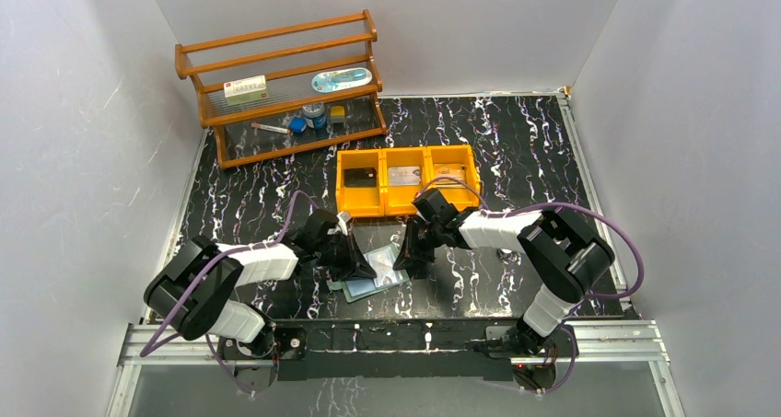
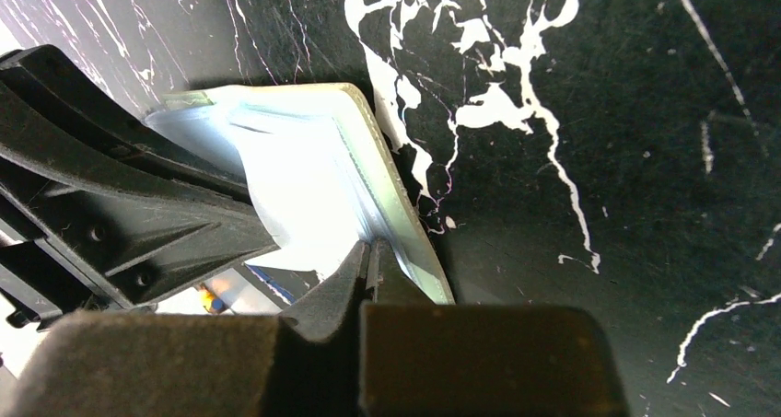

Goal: Take the credit cards out of the card holder

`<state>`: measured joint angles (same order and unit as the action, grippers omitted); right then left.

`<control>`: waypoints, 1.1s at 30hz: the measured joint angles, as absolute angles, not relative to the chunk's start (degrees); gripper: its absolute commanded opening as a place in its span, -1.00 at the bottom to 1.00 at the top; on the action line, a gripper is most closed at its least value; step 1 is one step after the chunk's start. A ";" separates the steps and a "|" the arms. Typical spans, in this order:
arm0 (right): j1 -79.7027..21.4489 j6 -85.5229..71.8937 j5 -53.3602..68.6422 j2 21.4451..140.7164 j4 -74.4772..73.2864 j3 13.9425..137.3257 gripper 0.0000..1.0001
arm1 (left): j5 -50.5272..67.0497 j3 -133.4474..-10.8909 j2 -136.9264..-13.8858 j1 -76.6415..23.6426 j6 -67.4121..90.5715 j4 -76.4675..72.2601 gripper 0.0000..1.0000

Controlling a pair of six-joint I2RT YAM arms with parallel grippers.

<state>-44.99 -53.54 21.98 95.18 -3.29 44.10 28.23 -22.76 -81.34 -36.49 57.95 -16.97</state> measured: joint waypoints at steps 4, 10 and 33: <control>-45.10 -53.52 21.58 94.96 -3.42 44.07 -0.85 | 26.57 -25.06 -80.90 -36.73 56.10 -11.66 -1.00; -46.26 -54.11 19.99 94.65 -3.40 44.07 -0.73 | 21.82 -25.91 -76.99 -37.32 53.15 -6.63 -1.00; -46.24 -54.28 20.60 94.67 -3.33 44.03 -0.76 | 25.12 -24.84 -79.53 -37.06 51.86 -11.46 -0.58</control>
